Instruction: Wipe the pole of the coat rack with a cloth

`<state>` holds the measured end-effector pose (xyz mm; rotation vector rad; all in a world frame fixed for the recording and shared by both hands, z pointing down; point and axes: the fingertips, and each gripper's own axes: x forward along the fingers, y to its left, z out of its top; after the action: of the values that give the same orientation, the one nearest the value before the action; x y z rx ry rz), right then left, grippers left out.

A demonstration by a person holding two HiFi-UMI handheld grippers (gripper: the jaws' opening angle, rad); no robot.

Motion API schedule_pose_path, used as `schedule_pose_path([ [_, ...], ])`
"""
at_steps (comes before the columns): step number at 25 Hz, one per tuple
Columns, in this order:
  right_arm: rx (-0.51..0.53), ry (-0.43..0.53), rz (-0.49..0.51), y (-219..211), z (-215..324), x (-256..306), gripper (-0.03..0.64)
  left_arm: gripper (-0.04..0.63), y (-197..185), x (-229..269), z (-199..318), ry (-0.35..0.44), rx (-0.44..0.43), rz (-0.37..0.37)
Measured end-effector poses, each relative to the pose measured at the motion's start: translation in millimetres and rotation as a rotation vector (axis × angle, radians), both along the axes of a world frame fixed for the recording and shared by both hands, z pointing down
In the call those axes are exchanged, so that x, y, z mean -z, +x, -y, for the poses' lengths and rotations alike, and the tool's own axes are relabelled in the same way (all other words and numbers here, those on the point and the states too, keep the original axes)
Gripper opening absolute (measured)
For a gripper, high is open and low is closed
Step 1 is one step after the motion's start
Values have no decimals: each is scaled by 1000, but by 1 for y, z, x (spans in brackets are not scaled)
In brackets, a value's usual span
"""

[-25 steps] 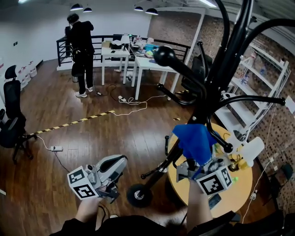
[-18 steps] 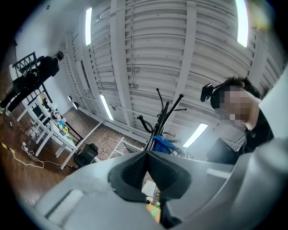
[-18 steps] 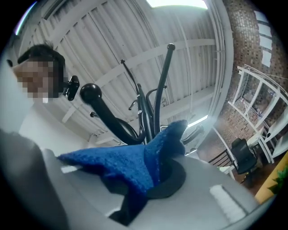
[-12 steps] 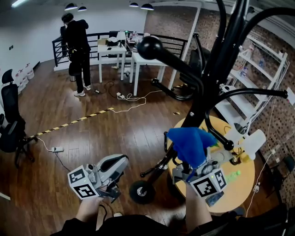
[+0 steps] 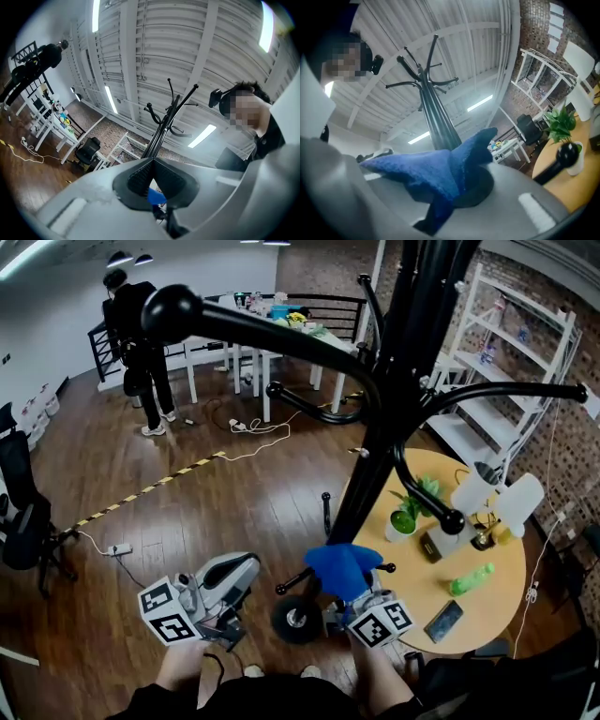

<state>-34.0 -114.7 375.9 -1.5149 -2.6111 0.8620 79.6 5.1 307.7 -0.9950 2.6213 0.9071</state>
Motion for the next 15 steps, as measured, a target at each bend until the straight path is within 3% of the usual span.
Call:
schedule_pose_path([
  [8, -24, 122, -171, -5, 5, -101, 31, 2, -6, -8, 13, -8, -18, -26],
  [12, -21, 133, -188, -6, 3, -101, 31, 2, -7, -6, 14, -10, -18, -20],
  [15, -19, 82, -197, -5, 1, -75, 31, 2, -5, -3, 9, -7, -6, -10],
])
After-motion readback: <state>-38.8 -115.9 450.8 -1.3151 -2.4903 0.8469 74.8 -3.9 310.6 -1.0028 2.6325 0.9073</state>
